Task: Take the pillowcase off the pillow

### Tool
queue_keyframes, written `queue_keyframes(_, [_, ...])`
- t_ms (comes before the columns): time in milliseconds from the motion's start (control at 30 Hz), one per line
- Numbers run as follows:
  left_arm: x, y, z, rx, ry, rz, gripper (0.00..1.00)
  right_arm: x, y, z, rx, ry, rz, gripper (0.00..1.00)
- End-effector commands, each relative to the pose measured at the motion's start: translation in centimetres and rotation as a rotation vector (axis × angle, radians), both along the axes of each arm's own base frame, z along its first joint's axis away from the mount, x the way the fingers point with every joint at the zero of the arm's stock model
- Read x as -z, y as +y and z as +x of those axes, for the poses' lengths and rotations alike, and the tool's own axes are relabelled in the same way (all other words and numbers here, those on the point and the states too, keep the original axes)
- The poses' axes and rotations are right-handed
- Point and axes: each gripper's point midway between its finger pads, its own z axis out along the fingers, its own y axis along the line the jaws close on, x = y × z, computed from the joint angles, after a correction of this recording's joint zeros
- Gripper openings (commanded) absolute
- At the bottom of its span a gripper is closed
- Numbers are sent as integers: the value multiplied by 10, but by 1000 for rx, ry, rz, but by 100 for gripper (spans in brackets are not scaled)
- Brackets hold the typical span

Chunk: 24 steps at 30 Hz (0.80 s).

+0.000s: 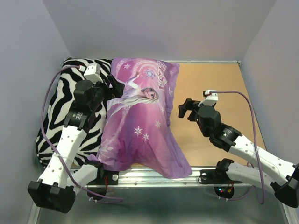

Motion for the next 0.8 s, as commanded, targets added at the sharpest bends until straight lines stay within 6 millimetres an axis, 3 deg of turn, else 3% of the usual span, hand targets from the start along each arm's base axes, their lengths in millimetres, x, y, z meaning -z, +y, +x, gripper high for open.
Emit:
queue_keyframes(0, [-27,8,-6,-27,-70,10,99,-33,8,1,-37,-38,36,100])
queue_keyframes(200, [-11,21,-3,-114,7,14,99,-21,33,-9,-173,24,56,100])
queue_keyframes(367, [11,16,-3,-93,59,6,99,-9,53,-11,-264,77,35,100])
queue_keyframes(567, [52,6,2,-69,150,-12,99,10,96,-13,-376,162,-8,100])
queue_keyframes(767, [79,-7,4,-46,214,-23,99,10,134,-28,-441,158,-51,100])
